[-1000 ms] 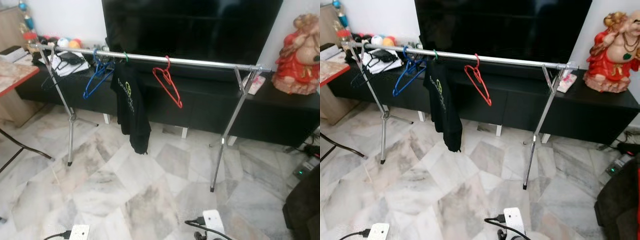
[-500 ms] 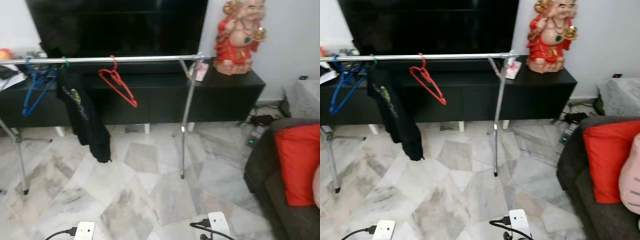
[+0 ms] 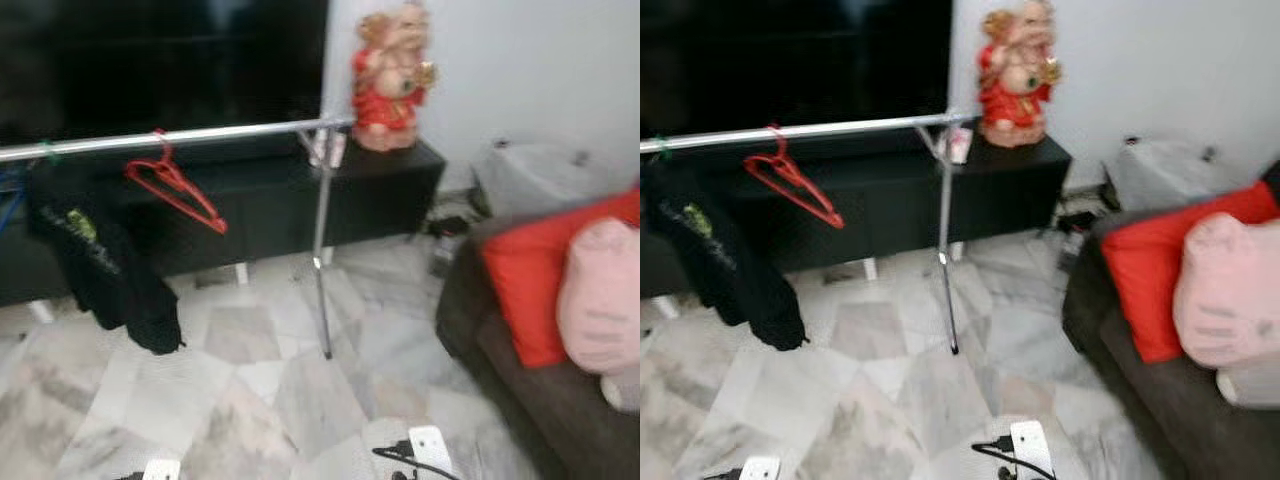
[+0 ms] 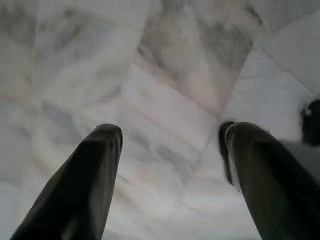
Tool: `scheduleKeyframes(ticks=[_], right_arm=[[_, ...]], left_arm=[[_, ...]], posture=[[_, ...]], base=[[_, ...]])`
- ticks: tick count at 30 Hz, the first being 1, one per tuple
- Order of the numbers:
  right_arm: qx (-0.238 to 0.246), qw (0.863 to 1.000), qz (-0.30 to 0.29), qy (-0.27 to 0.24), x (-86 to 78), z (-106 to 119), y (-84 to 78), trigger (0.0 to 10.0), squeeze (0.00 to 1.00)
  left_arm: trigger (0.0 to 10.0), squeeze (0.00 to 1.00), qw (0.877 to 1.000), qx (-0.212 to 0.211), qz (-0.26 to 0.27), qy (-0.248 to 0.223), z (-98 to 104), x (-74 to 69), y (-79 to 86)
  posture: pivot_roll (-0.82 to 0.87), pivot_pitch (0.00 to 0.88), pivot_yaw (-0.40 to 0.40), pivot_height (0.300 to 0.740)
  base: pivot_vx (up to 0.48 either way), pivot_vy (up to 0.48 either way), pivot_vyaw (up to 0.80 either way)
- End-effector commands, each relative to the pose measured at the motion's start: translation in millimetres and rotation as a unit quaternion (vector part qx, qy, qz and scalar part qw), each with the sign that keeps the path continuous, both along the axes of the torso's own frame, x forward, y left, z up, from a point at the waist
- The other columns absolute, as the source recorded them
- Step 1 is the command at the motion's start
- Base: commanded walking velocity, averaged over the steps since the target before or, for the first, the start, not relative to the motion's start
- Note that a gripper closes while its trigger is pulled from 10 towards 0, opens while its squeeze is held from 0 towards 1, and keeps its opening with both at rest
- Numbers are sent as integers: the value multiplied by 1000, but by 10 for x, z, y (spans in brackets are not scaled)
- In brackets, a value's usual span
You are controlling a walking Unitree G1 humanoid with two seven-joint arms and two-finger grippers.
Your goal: Hang hanger
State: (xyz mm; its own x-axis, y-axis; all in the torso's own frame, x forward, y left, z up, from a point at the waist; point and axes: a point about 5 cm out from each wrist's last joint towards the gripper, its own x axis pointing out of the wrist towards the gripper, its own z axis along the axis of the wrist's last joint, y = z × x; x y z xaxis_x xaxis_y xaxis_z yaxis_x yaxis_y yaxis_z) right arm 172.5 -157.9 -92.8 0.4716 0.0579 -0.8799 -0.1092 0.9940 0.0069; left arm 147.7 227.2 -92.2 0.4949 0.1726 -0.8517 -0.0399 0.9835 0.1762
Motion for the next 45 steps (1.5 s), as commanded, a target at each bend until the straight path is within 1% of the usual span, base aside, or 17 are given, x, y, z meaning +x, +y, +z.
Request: scheduleKeyframes(ticks=[1,4,13,18,22,34,39,42,45], right_arm=[[-14,1000,-4,2,4,7,-107,10000,0],[-14,1000,-4,2,4,7,-108,10000,0],[-13,1000,-4,2,5,8,-105,10000,0],[-13,1000,-4,2,5,8,-103,10000,0],[-13,1000,-4,3,5,7,-102,10000,0],[-13,1000,-4,3,3,7,-104,10000,0],[-14,1000,-3,3,2,6,-104,10000,0],[-11,1000,-6,-2,9,10,-102,10000,0],[-9,1000,-12,-5,10,11,-102,10000,0]], left_arm=[[10000,0,1000,-7,-5,-3,1,47,-71],[10000,0,1000,-7,-8,-4,2,47,-71],[10000,0,1000,-7,-12,-4,2,43,-71],[10000,0,1000,-12,-5,-5,-1,38,-71],[10000,0,1000,-11,-8,-4,-1,35,-68],[10000,0,1000,-12,-13,-6,-1,37,-80],[10000,0,1000,-13,-27,-3,-5,36,-96],[10000,0,999,-14,-31,-3,-5,38,-102],[10000,0,999,-15,-35,-3,-6,40,-111]], posture=[[-2,0,-8,740],[-2,0,-8,740],[0,0,-7,740],[1,0,-7,740],[1,0,-7,740],[0,0,-7,740],[1,0,-8,740],[1,0,-8,740],[1,0,-8,740]], base=[[0,480,-763],[0,420,-763],[0,0,-762],[0,0,-763],[0,480,-763],[0,0,-763],[0,0,-763],[0,0,-160],[0,-368,0]])
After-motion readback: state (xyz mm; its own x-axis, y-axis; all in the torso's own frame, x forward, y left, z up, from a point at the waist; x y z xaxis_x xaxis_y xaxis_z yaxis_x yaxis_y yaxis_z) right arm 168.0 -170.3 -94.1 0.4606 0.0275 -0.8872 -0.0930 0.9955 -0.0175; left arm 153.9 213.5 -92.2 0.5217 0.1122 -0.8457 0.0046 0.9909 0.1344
